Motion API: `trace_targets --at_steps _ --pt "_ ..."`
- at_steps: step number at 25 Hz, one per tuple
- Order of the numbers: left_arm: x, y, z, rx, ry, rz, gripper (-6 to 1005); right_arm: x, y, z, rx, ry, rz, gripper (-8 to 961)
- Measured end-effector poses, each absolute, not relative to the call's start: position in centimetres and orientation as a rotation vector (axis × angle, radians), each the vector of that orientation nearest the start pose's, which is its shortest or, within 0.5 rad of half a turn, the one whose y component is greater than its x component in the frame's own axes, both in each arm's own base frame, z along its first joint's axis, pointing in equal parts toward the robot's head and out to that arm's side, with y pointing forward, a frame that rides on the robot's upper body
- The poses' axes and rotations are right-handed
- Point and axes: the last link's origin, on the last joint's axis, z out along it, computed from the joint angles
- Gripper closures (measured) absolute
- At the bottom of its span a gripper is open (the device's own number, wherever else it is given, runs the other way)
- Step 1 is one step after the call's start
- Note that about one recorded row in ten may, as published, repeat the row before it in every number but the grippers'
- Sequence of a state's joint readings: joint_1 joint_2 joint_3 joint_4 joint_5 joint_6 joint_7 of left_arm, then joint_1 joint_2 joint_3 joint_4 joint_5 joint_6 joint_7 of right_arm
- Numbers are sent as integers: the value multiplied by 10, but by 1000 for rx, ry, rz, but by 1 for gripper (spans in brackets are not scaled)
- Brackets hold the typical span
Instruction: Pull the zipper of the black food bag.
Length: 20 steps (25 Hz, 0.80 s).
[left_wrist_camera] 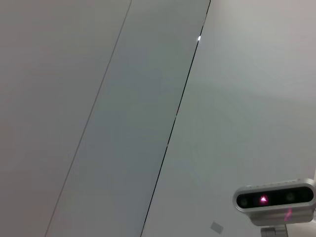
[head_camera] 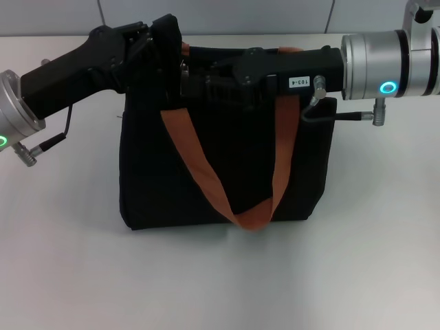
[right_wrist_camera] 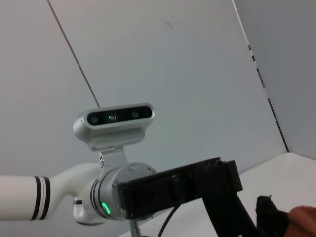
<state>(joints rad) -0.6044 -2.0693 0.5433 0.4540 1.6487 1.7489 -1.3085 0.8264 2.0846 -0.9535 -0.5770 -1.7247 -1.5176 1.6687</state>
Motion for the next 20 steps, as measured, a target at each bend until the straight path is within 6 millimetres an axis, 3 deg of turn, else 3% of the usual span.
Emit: trace_targets --at_steps 2,5,10,20 --pt "-214 339 26 -2457 -536 -1414 977 126 378 -31 -2941 661 974 632" --pt "-215 339 26 -2454 -537 -1414 977 127 378 -31 -2936 704 991 845" --pt "-215 339 26 -2452 -540 -1413 977 127 379 -32 -2921 833 1007 951" --pt "-217 338 26 -2434 -558 -1433 977 126 379 -31 -2884 1124 1026 955"
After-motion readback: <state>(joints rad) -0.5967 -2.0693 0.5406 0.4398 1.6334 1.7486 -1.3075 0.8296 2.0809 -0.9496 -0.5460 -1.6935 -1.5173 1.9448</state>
